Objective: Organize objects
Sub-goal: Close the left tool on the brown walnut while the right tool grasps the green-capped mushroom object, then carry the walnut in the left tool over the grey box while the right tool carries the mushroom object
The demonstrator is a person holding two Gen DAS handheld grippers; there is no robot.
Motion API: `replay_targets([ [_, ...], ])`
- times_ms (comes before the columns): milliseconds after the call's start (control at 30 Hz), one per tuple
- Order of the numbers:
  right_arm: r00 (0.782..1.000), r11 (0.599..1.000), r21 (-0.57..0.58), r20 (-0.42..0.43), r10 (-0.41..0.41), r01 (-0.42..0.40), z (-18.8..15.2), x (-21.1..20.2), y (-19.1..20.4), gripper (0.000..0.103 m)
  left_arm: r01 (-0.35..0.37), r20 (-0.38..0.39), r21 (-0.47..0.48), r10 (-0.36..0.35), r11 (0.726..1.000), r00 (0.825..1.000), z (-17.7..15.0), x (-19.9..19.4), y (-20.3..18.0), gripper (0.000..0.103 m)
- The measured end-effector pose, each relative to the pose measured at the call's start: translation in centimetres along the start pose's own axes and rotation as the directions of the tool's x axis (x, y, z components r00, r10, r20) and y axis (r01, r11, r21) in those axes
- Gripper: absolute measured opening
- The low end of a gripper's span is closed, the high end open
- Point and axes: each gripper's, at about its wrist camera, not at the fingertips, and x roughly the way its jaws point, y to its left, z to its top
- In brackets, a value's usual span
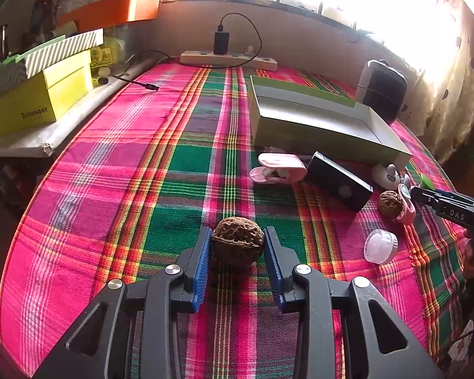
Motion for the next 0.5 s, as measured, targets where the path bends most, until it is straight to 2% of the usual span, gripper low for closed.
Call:
replay_targets([
  [67,1.000,1.000,-0.002,0.001,0.000,0.000,-0.08,-0.06,0.05,0.036,0.000,-0.001,0.000,0.000,1.000,1.000,0.05,0.01,-0.01,0.031],
  [500,1.000,1.000,0.003,0.004,0.002,-0.002,-0.06,-0.09,0.00,0.035,0.005,-0.006,0.002,-0.005,1.000,1.000,0.35,0.19,-0.11,0.030],
])
